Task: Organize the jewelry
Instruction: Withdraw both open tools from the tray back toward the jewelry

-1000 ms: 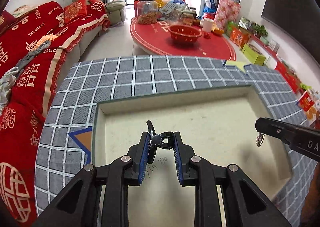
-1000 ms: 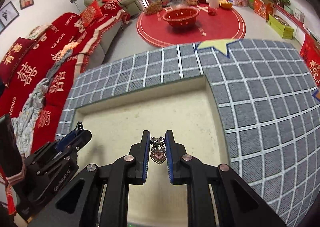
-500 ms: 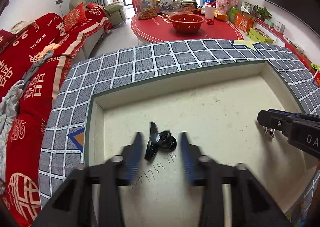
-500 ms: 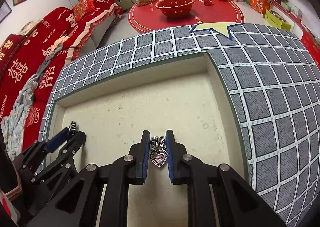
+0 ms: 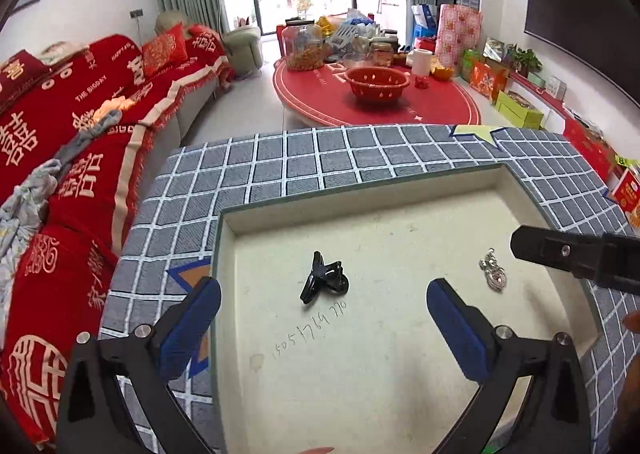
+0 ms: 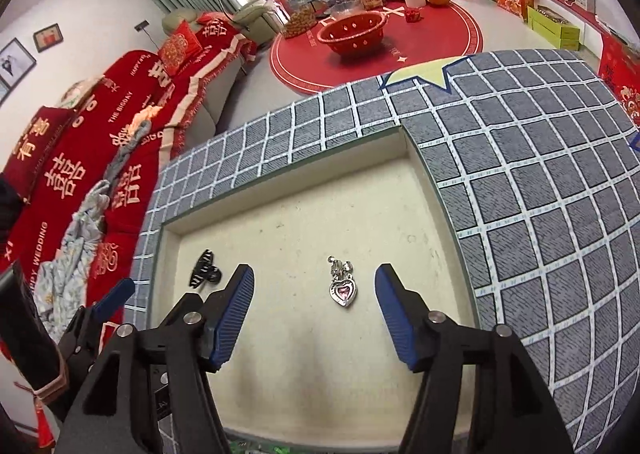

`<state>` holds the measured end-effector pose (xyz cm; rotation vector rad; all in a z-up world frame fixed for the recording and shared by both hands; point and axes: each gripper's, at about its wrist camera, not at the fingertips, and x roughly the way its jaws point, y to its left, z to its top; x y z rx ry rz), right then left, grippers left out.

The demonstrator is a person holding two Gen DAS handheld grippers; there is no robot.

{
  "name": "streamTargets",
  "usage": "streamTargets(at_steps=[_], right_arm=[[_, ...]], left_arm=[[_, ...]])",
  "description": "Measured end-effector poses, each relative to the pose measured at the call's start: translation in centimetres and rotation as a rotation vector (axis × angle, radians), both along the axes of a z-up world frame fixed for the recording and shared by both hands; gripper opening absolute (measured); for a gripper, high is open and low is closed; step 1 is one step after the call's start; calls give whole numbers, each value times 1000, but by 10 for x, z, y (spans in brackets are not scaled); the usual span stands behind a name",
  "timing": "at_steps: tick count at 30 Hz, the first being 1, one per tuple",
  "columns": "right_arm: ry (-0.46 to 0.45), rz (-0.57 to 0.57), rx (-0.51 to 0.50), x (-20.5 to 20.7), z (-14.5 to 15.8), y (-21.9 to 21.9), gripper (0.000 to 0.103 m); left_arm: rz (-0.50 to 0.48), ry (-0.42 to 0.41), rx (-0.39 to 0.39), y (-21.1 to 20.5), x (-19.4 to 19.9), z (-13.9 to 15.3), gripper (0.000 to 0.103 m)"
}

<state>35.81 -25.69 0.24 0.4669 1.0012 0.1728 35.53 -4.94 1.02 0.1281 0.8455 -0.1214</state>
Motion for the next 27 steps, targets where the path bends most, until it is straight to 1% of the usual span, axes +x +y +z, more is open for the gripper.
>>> streamTargets(at_steps=[1, 5, 6, 9, 11, 13, 18, 23, 27], right_arm=[[-9, -4, 9, -5, 5, -3, 78], [-42, -19, 33, -25, 21, -7, 81], [-49, -21, 34, -30, 25, -8, 89], [-94, -14, 44, -51, 39, -11, 103], [-131, -17, 34, -65, 48, -11, 103], [-165, -19, 21, -82, 57, -13, 103], [-157, -2, 16, -117, 70, -19, 103], [-150, -2, 1, -154, 66, -23, 103], [-116, -14, -24, -182, 51, -25, 103]], left_arm=[[-11, -1, 2, 0, -5, 2, 103], [-21, -19, -17, 5, -28, 15, 103], [-25, -21, -21, 7, -35, 18, 103], [-34, -46, -10, 12, -60, 26, 103], [-50, -60, -1, 18, -78, 28, 103], [-54, -50, -5, 25, -95, 27, 103], [-75, 17, -54, 39, -131, 16, 103], [-75, 65, -81, 43, -161, 1, 103], [-94, 101, -80, 35, -178, -12, 103]])
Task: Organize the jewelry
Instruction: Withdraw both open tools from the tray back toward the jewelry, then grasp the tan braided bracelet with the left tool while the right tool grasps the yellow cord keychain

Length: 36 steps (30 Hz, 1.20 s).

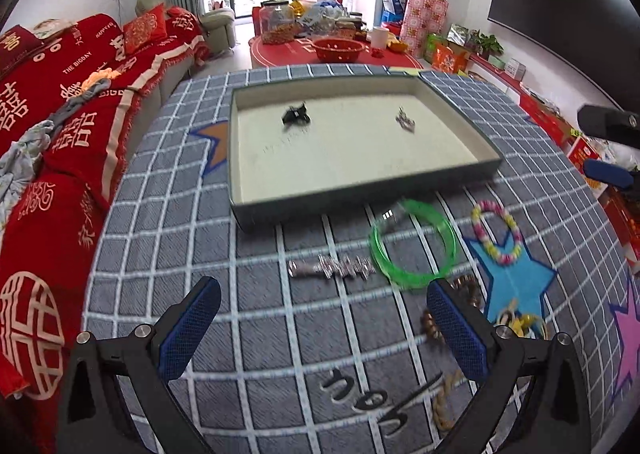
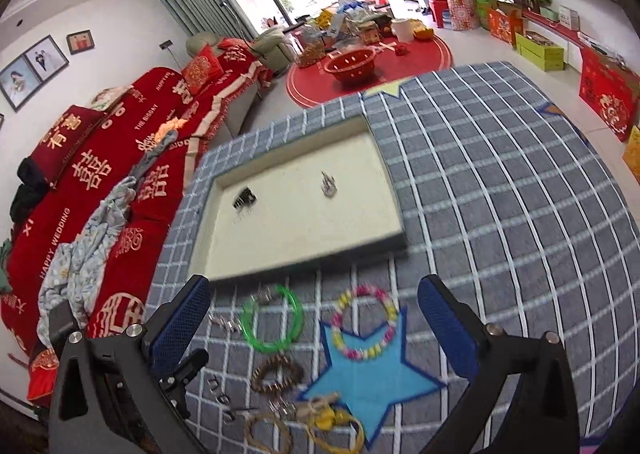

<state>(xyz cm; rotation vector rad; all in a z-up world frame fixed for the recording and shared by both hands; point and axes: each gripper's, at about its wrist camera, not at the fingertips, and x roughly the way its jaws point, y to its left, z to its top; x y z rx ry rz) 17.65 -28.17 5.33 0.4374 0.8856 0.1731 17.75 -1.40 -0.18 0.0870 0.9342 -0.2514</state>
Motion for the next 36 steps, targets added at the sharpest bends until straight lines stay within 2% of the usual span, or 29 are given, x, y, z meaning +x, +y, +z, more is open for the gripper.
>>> streamTargets(at_steps=[8, 13, 26, 29, 36], right_arm=[[104, -14, -82, -49, -43, -5, 103], [148, -5, -140, -68, -65, -2, 103], [175, 64, -285, -80, -90, 24, 102], [175, 90, -322, -78, -93, 30, 98], [140, 172, -429, -72, -94, 48, 78]], left_arm=[[-7, 45, -23, -2, -25, -15, 103], [-24, 63, -9, -4, -42, -22, 103], [-57, 69, 71, -21, -59, -38, 103], [-60, 76, 93, -23, -57, -41, 103], [-67, 66, 88, -24, -57, -42, 103]])
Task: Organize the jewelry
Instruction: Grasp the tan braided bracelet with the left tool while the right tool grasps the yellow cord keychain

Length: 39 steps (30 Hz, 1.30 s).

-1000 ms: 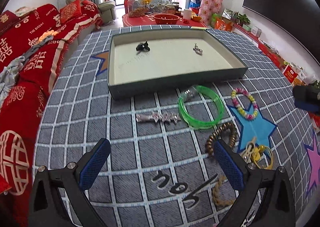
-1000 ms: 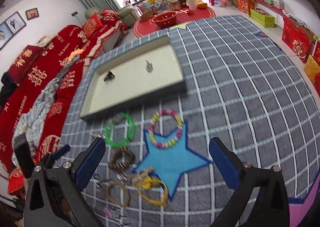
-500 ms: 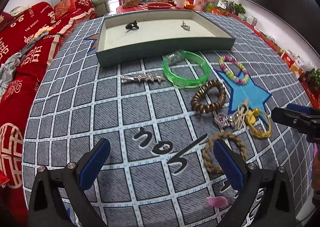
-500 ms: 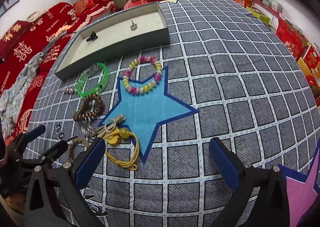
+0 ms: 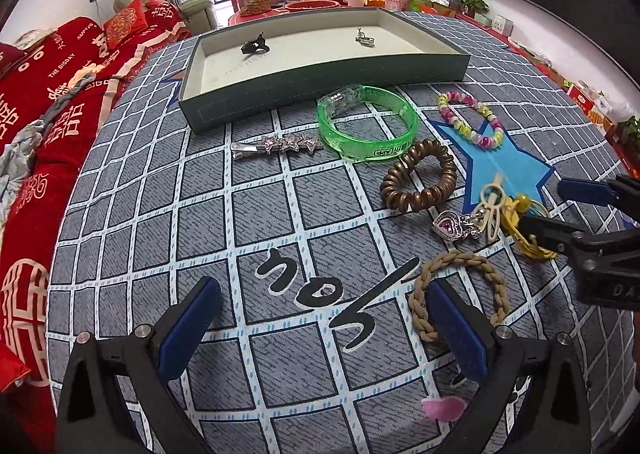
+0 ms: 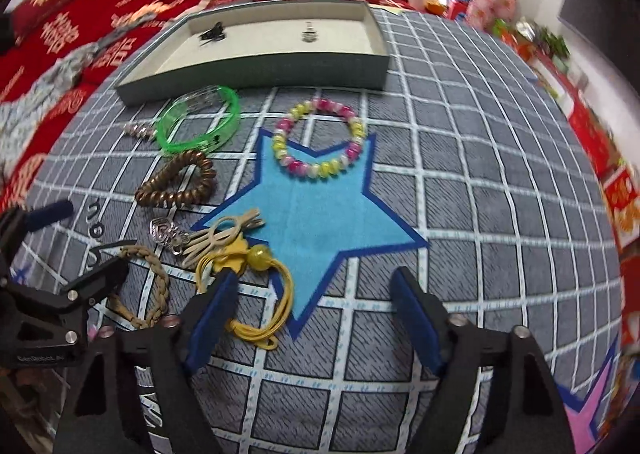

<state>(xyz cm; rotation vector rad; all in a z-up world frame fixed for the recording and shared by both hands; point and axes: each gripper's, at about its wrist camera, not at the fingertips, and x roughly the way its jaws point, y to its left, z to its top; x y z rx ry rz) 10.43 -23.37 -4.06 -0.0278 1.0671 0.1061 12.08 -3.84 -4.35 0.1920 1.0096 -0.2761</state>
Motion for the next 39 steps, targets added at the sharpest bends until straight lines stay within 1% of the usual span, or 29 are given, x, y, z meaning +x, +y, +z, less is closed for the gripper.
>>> streamTargets(at_steps=[5, 8, 10, 11, 12, 13, 14, 15, 16, 18, 19, 20, 21, 22, 23, 25, 27, 29, 34, 36, 38, 39], right_arm=[[-16, 81, -19, 1, 2, 12, 69], [-16, 109, -14, 3, 3, 16, 60], [-16, 121, -12, 2, 4, 18, 49], [-15, 127, -12, 2, 5, 19, 45], [-15, 129, -11, 2, 5, 20, 37], [-14, 131, -10, 1, 5, 20, 27], [-12, 132, -9, 2, 6, 21, 23], [-11, 128, -9, 2, 6, 21, 11], [-10, 120, -9, 2, 6, 20, 9], [-6, 101, 9, 0, 7, 16, 9], [-5, 91, 19, 0, 7, 14, 9], [-7, 79, 30, -1, 8, 11, 9], [-10, 69, 37, -3, 9, 9, 9], [-13, 61, 41, -3, 10, 7, 8], [-16, 55, 45, -4, 11, 6, 7], [-23, 39, 55, -6, 14, 2, 6], [-32, 29, 63, -8, 17, 0, 6], [-43, 19, 73, -11, 21, -3, 6], [-52, 11, 92, -11, 24, -8, 6], [-43, 15, 110, -8, 22, -9, 8], [-25, 25, 108, -5, 19, -7, 22], [-26, 32, 100, -4, 18, -5, 39]], left_arm=[[-9, 4, -6, -2, 0, -1, 103], [-36, 17, -34, -4, -1, 1, 103], [-59, 13, -33, -8, -4, 2, 100], [-69, 12, -37, -9, -5, 3, 95], [-79, 10, -36, -11, -6, 3, 91], [-90, 9, -38, -13, -8, 4, 90], [-98, 8, -38, -15, -9, 5, 86], [-104, 6, -40, -16, -10, 6, 81], [-115, 4, -41, -18, -11, 6, 79], [-135, 3, -43, -23, -13, 8, 67], [-145, 3, -45, -24, -14, 8, 63], [-155, 3, -47, -26, -15, 9, 55], [-174, 2, -51, -29, -17, 10, 42], [-187, 2, -53, -31, -18, 10, 33], [-194, 3, -55, -32, -18, 10, 18], [-197, 15, -80, -32, -18, 11, 19], [-187, 39, -137, -27, -17, 13, 18], [-179, 38, -159, -24, -17, 15, 19], [-171, 15, -170, -19, -19, 23, 19], [-170, 13, -173, -17, -19, 24, 19], [-171, 15, -171, -17, -18, 23, 19], [-171, 14, -169, -17, -19, 22, 19]])
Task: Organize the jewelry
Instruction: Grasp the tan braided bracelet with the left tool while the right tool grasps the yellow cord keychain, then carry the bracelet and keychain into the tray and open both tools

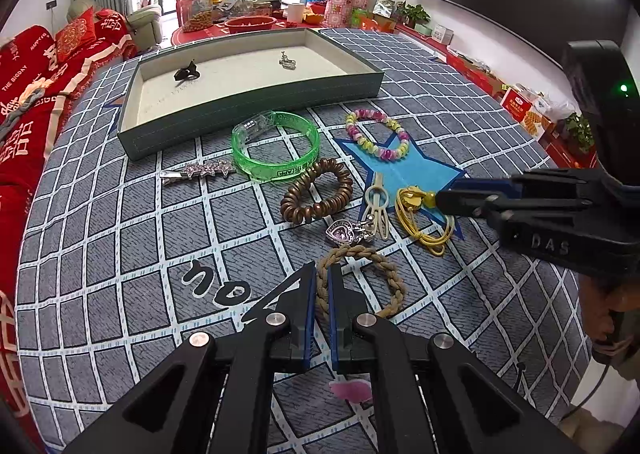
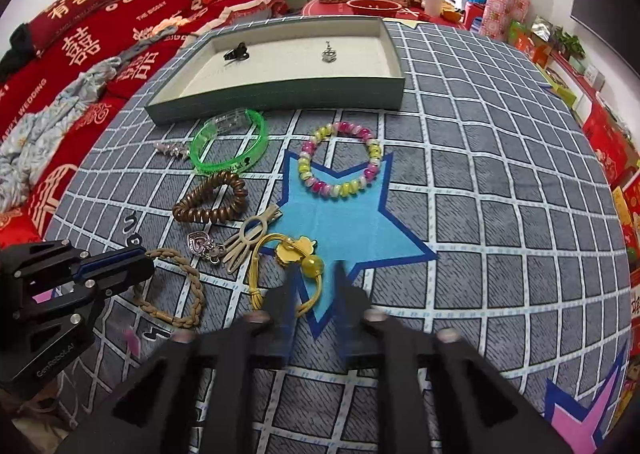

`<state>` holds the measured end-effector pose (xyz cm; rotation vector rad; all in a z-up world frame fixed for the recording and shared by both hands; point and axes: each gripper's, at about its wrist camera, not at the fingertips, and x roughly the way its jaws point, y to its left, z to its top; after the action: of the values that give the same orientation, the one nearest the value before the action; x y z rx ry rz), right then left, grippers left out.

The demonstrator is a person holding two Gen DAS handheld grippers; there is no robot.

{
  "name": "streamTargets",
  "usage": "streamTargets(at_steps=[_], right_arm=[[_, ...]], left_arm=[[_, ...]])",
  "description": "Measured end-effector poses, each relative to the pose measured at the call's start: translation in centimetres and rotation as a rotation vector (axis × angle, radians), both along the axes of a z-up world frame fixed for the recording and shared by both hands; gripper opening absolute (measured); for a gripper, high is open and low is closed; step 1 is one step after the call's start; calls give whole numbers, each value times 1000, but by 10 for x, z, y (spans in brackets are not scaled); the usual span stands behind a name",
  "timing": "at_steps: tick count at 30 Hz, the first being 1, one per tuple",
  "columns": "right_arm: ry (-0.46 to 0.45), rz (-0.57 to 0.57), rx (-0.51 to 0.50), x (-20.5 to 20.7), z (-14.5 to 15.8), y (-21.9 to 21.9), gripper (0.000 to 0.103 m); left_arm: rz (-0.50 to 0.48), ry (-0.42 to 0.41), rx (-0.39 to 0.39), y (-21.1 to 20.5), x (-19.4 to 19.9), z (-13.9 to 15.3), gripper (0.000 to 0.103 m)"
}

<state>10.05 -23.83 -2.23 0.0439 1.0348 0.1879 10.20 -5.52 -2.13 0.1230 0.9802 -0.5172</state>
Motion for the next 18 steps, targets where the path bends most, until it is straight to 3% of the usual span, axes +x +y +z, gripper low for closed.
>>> streamTargets(at_steps=[1, 7, 9, 10, 13, 18], right_arm=[[-6, 8, -15, 1, -1, 3, 48], [16, 47, -72, 12, -14, 16, 47], [-6, 60, -116, 10, -14, 21, 35], [-3, 68, -101, 9, -12, 23, 17], [0, 50, -106, 8, -11, 21, 14], [-17, -12, -19, 3, -1, 3, 14]], left_arm=[[0, 0, 1, 0, 0, 0, 19], [2, 5, 0, 1, 0, -1, 18], [4, 9, -1, 1, 0, -2, 19], [4, 11, -2, 2, 0, -2, 18], [5, 10, -6, 2, 0, -2, 18], [6, 5, -28, 5, -1, 5, 18]])
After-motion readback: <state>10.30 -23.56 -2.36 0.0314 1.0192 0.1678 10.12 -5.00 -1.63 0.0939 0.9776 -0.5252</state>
